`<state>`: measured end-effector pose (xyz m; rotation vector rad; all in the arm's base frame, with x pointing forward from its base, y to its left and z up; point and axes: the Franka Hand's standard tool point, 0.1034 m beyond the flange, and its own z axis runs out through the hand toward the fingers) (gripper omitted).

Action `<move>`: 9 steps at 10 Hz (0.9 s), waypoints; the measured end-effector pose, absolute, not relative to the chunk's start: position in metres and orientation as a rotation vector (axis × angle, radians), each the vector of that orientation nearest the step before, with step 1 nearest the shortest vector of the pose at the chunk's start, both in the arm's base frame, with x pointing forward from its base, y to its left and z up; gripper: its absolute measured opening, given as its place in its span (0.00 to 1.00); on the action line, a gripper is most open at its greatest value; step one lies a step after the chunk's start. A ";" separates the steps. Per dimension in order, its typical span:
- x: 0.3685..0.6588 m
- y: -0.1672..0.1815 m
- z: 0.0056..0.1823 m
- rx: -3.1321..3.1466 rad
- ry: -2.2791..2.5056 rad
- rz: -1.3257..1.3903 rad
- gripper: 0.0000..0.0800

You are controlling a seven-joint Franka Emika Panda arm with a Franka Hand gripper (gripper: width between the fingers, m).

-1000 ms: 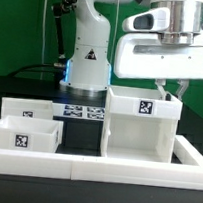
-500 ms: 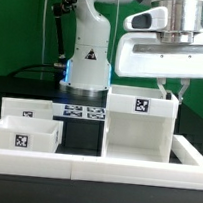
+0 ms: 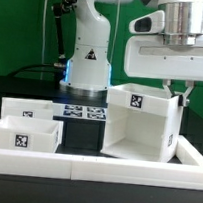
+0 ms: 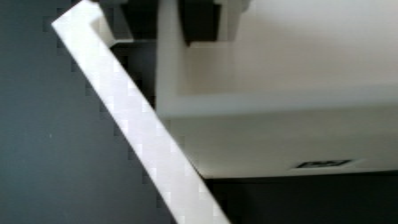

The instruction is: Assemble drawer

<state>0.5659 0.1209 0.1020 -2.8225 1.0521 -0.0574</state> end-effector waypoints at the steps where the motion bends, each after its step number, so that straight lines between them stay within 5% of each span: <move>1: 0.567 0.119 0.101 -2.798 1.107 -0.056 0.05; 9: 0.572 0.107 0.103 -2.413 1.715 0.011 0.05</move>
Offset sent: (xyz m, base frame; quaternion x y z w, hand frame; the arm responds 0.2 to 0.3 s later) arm 0.0000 0.0000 0.0000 0.0000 0.0000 0.1938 0.9810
